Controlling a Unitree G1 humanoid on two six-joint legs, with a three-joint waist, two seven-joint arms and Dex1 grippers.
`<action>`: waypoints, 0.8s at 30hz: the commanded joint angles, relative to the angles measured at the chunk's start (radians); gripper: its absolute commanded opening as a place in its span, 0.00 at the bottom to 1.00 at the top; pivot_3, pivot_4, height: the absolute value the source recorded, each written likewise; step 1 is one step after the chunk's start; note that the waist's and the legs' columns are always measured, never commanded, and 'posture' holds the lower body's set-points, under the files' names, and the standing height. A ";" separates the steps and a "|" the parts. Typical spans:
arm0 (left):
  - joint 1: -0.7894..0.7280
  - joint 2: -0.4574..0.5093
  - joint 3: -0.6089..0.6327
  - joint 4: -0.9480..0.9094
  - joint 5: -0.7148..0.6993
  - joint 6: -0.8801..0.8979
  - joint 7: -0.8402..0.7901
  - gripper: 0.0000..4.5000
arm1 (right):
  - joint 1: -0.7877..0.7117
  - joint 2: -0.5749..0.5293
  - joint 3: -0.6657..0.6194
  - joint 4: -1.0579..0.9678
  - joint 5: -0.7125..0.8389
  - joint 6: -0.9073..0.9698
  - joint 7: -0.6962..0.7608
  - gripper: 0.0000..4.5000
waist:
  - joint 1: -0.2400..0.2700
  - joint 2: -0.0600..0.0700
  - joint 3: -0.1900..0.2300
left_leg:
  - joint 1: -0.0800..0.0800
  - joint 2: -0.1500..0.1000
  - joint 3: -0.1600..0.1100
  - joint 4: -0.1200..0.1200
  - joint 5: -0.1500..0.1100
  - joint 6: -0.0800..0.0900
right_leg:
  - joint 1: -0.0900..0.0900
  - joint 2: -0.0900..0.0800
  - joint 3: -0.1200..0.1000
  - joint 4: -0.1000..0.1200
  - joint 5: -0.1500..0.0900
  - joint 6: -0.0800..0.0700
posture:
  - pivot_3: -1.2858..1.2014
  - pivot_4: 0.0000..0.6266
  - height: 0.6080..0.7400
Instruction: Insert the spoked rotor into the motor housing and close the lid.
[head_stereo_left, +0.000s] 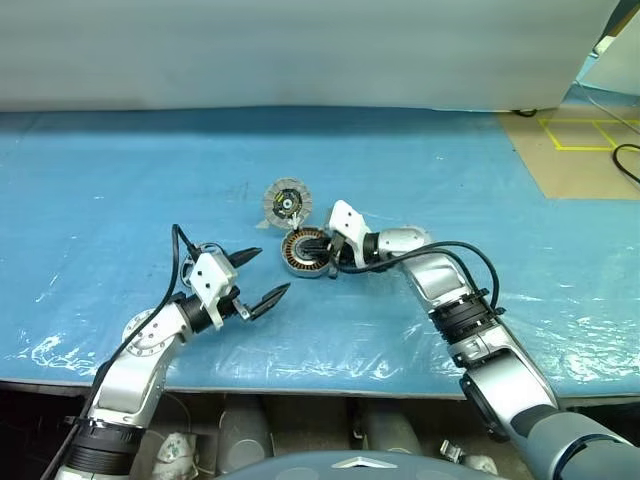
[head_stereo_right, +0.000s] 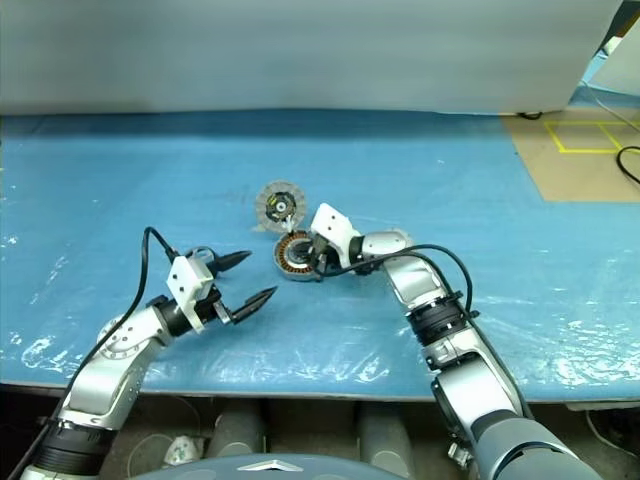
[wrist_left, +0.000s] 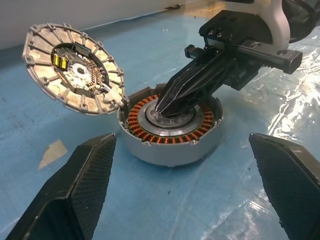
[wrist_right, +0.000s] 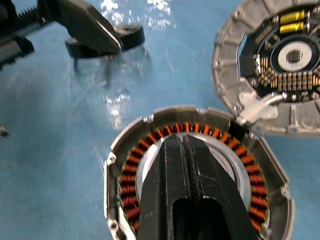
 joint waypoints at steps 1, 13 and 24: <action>-0.036 0.026 0.048 -0.093 -0.042 0.081 0.029 1.00 | -0.018 -0.019 -0.040 -0.036 0.051 -0.005 0.039 0.00 | 0.001 0.000 0.000 | 0.000 0.000 0.000 0.000 0.000 0.000 | 0.000 0.000 0.000 0.000 0.000 0.000 | 0.52 0.24 1.00; -0.096 0.158 0.138 -0.217 -0.197 0.354 0.004 0.86 | 0.007 -0.122 -0.042 -0.108 0.078 0.000 0.129 0.00 | -0.002 0.000 0.000 | 0.000 0.000 0.000 0.000 0.000 0.000 | 0.000 0.000 0.000 -0.001 0.000 0.000 | 0.52 0.24 1.00; -0.117 0.324 0.238 -0.140 -0.254 0.457 -0.097 0.32 | 0.024 -0.165 -0.029 -0.217 0.113 0.059 0.163 0.00 | 0.001 0.000 0.000 | 0.000 0.000 0.000 0.000 0.000 0.000 | 0.000 0.000 -0.001 -0.001 0.000 0.000 | 0.52 0.24 1.00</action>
